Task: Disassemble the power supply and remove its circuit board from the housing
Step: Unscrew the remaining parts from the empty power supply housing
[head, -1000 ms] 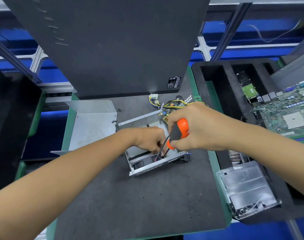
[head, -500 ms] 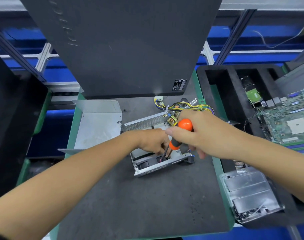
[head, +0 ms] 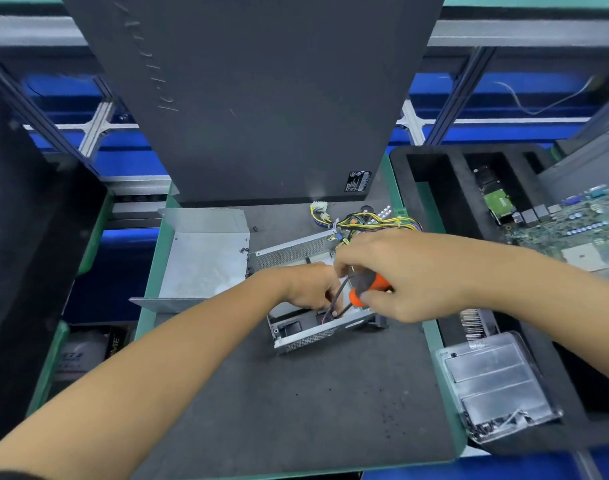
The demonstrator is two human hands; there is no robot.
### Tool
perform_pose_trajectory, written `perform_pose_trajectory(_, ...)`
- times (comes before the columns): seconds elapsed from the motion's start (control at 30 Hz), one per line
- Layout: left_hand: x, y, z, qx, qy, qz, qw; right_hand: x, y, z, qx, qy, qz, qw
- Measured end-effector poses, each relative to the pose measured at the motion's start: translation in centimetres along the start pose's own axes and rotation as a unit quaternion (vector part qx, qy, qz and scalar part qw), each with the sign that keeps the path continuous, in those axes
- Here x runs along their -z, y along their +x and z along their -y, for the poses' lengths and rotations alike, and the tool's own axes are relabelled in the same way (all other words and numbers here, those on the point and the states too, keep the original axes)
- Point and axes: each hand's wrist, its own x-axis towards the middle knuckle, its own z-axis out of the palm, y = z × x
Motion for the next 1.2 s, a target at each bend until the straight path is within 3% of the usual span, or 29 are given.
perform_pose_trajectory(0.13, 0.1, -0.3, -0.5, 0.015, 0.007, 0.01, 1.0, -0.6, 0.5, 0.4, -0.063, -0.179, -0.05, 0.981)
perform_pose_trajectory(0.37, 0.5, -0.4, -1.3, 0.028, 0.039, 0.031, 0.998, 0.3, -0.4, 0.4, 0.005, 0.0, -0.006, 1.0)
perform_pose_trajectory(0.47, 0.7, -0.5, -1.6, 0.036, 0.059, 0.031, 0.997, -0.7, -0.9, 0.4, -0.003, 0.068, -0.037, 0.997)
perform_pose_trajectory(0.53, 0.9, -0.5, -1.9, 0.052, 0.042, 0.035, 0.997, -1.3, -0.9, 0.3, -0.049, 0.002, -0.086, 0.995)
perform_pose_trajectory(0.6, 1.1, -0.6, -2.3, 0.062, 0.03, 0.041, 0.997, -1.0, -0.5, 0.4, -0.077, -0.099, -0.084, 0.989)
perform_pose_trajectory(0.73, 0.8, -1.0, -2.5, 0.061, 0.04, 0.031, 0.997, -0.5, 0.1, 0.9, -0.066, -0.005, -0.04, 0.997)
perform_pose_trajectory(0.83, 0.6, -1.2, -2.5, 0.059, 0.046, 0.007, 0.997, 0.5, -0.2, 1.3, -0.049, 0.002, 0.023, 0.999)
perform_pose_trajectory(0.93, 0.4, -1.6, -2.7, 0.068, 0.052, -0.003, 0.996, 1.1, -0.2, 1.8, -0.015, 0.021, 0.022, 0.999)
perform_pose_trajectory(1.0, 0.3, -1.7, -2.6, 0.066, 0.036, -0.002, 0.997, 0.7, 0.1, 1.9, -0.032, -0.012, 0.007, 0.999)
perform_pose_trajectory(1.1, 0.3, -1.8, -2.6, 0.068, 0.017, 0.0, 0.998, 0.2, 0.3, 2.2, -0.082, -0.165, -0.002, 0.983)
perform_pose_trajectory(1.2, 0.5, -2.0, -2.8, 0.065, 0.016, 0.0, 0.998, 0.1, 0.1, 1.8, -0.069, -0.131, -0.024, 0.989)
